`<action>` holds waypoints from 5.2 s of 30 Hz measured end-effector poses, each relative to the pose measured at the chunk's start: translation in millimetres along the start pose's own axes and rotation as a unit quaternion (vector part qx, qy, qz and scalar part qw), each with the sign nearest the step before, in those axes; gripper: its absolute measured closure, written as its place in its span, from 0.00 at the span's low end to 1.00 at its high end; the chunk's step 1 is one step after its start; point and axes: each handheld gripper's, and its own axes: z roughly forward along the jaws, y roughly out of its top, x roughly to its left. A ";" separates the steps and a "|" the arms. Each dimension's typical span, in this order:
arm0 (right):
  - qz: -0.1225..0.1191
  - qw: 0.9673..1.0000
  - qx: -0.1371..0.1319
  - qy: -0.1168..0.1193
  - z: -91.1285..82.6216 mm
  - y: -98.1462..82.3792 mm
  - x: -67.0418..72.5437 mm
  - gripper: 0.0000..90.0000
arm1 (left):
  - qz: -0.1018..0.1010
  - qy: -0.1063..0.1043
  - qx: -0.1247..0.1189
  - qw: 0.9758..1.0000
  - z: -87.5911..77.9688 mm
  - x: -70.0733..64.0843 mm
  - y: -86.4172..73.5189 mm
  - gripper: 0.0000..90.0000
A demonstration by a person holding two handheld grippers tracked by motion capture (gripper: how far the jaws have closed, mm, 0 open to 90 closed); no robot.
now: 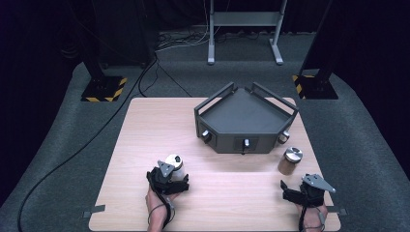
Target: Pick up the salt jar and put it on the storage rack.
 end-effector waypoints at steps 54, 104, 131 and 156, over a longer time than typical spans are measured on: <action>0.008 1.000 -0.006 -0.001 -0.7 -2.0 -1.4 0.01 | 0.011 -0.031 -0.028 0.999 6.6 12.4 -3.8 0.35; 0.003 1.000 -0.016 0.013 -2.1 -5.4 -5.6 0.00 | 0.050 -0.078 -0.059 0.994 -23.4 13.3 36.8 0.35; 0.001 1.000 -0.011 0.016 -1.1 -3.6 -6.1 0.00 | 0.067 -0.108 -0.067 0.990 -11.5 11.1 80.2 0.35; 0.001 1.000 -0.011 0.017 -1.0 -3.6 -6.8 0.00 | 0.086 -0.112 -0.063 0.988 -2.1 3.3 112.1 0.35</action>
